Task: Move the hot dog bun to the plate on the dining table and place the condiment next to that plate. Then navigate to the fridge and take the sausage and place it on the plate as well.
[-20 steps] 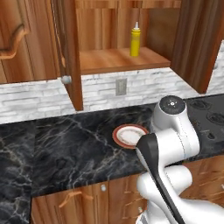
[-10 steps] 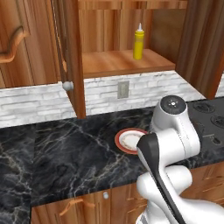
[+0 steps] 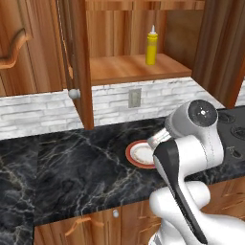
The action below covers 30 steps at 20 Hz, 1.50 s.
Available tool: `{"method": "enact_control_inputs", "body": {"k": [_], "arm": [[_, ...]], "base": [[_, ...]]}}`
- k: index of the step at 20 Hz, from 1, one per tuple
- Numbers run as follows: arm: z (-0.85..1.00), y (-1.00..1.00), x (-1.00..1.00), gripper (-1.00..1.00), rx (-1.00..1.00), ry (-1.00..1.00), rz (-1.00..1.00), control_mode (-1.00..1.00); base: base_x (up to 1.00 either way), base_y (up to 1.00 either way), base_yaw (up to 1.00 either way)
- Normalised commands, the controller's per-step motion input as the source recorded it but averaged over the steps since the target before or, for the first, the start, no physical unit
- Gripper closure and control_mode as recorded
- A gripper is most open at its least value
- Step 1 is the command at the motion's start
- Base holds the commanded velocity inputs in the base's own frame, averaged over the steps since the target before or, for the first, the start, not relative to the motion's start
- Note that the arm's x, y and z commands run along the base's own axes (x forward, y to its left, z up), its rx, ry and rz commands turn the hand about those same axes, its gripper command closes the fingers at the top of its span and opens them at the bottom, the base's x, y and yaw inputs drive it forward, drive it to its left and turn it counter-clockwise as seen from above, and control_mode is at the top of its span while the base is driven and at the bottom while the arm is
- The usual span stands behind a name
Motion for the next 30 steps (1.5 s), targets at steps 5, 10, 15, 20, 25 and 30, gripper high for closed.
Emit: {"method": "enact_control_inputs", "body": {"k": [5,10,15,20,25,30], "arm": [[0.48,0.17,0.13,-1.00,0.15,-0.11,-0.01,-1.00],[0.54,0.05,0.01,-1.00,0.32,-0.28,-0.02,-1.00],[0.76,0.02,0.00,-1.00,0.25,-0.34,-0.11,-1.00],[0.96,-0.07,0.00,-1.00,0.23,-0.22,-0.12,-1.00],[0.47,-0.28,0.22,-1.00,0.30,-0.03,-0.02,-1.00],[0.01,-0.10,0.59,-1.00,0.09,0.08,0.00,-1.00]], "base": [[0.00,0.00,0.00],[0.00,0.00,0.00],[0.00,0.00,0.00],[0.00,0.00,0.00],[0.00,0.00,0.00],[0.00,0.00,0.00]]}}
